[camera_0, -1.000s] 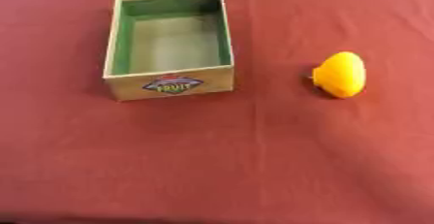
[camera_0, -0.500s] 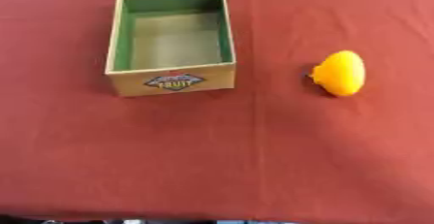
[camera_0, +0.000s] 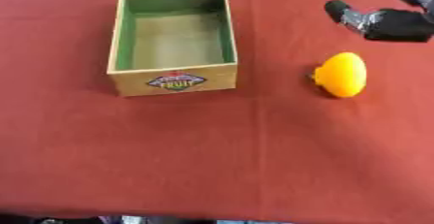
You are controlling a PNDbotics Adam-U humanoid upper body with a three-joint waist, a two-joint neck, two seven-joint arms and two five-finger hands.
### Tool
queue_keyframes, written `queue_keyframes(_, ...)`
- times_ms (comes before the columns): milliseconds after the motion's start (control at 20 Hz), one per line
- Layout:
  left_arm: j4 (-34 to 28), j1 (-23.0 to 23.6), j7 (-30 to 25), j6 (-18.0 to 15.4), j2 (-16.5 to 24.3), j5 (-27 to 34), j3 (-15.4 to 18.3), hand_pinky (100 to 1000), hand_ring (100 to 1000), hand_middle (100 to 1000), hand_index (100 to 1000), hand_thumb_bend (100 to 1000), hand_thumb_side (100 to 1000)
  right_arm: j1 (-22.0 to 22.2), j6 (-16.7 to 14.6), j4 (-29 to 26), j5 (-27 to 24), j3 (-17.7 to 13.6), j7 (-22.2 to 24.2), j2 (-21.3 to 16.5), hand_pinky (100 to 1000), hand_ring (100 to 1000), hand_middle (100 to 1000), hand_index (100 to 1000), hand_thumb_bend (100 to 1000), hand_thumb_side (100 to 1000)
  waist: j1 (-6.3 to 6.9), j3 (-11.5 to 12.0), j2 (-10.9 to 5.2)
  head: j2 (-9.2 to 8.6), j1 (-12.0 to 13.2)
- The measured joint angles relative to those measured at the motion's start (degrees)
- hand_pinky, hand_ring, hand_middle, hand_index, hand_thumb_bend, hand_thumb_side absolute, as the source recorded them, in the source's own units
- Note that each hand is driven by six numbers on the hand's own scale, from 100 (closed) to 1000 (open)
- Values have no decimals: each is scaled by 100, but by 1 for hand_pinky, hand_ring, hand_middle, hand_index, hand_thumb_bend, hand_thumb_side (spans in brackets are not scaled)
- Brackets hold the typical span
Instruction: Pick up objects on the table and place them in the box.
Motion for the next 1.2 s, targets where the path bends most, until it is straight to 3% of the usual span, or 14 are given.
queue_keyframes(350,0,-3,-2,0,0,5,0,600,603,691,826,137,916,11,-42,234,85,130,600,0,865,934,866,1000,575,795,24,6,3,-7,-4)
queue_keyframes(650,0,-36,-5,-1,0,16,-1,600,603,691,826,137,915,33,-167,420,156,160,1125,0,875,951,876,1000,541,700,28,7,21,-46,-27)
queue_keyframes(1050,0,-44,-14,4,1,17,-1,599,603,690,826,137,915,186,-386,537,283,81,1853,-21,880,955,905,1000,548,670,28,-1,29,-68,-27)
queue_keyframes(1200,0,-44,-14,4,1,17,-1,599,603,690,826,135,912,169,-382,501,338,-118,2769,-35,878,952,904,1000,479,637,31,-39,30,-88,-24)
